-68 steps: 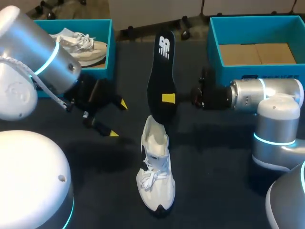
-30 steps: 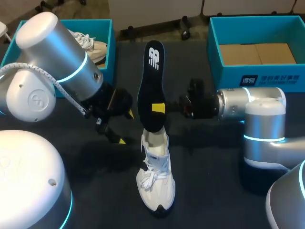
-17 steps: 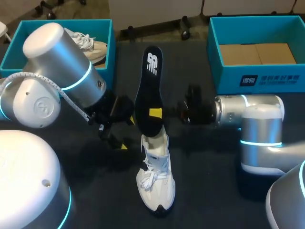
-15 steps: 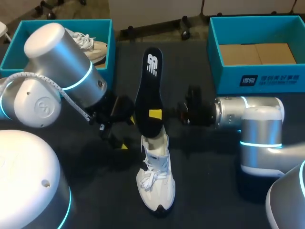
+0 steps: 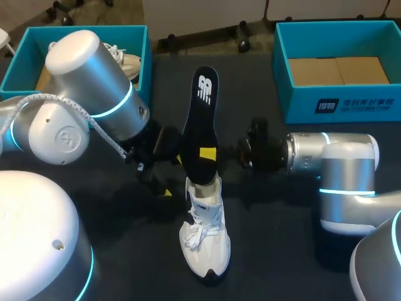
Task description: Take the shoe out of the shoebox, open the shoe tongue, remove and reinsert the insole, then place the shoe into the shoebox
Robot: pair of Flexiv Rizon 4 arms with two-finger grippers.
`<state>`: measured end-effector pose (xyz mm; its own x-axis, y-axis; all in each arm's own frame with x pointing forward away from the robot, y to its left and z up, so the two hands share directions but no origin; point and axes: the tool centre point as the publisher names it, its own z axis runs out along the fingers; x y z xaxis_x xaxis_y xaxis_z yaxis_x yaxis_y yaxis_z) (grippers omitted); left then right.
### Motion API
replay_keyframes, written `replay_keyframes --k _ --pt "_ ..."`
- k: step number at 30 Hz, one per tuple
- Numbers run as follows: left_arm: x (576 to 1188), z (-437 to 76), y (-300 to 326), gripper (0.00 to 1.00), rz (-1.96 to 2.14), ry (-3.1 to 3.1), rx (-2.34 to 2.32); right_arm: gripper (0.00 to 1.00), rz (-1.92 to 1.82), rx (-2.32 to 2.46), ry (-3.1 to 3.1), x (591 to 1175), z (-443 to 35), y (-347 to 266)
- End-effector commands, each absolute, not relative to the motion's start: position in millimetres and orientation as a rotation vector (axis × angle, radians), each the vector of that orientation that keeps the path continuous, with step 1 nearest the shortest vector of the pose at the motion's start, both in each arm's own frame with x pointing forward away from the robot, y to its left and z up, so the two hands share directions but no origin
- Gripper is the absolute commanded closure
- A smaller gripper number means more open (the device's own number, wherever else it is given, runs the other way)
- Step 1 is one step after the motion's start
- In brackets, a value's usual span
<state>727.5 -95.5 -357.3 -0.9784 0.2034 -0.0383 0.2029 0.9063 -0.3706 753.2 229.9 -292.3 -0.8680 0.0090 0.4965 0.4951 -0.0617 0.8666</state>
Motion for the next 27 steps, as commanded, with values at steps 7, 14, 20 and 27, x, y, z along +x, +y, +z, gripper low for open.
replay_keyframes --k 7,14,20,27 --pt "728.4 -363.6 -100.5 0.0 0.561 -3.087 -0.255 1.0 -2.002 -0.528 -1.865 752.6 -302.3 228.7" --pt "727.8 -366.6 -100.6 0.0 0.555 -3.089 -0.212 1.0 -2.003 -0.548 -1.866 752.1 -305.9 227.0" --pt "726.6 -368.0 -102.0 0.0 0.565 -3.09 -0.182 1.0 -2.003 -0.571 -1.864 750.5 -310.4 223.8" --pt "725.3 -371.9 -102.7 0.0 0.566 -3.09 -0.17 1.0 -1.998 -0.584 -1.869 749.3 -312.4 223.6"
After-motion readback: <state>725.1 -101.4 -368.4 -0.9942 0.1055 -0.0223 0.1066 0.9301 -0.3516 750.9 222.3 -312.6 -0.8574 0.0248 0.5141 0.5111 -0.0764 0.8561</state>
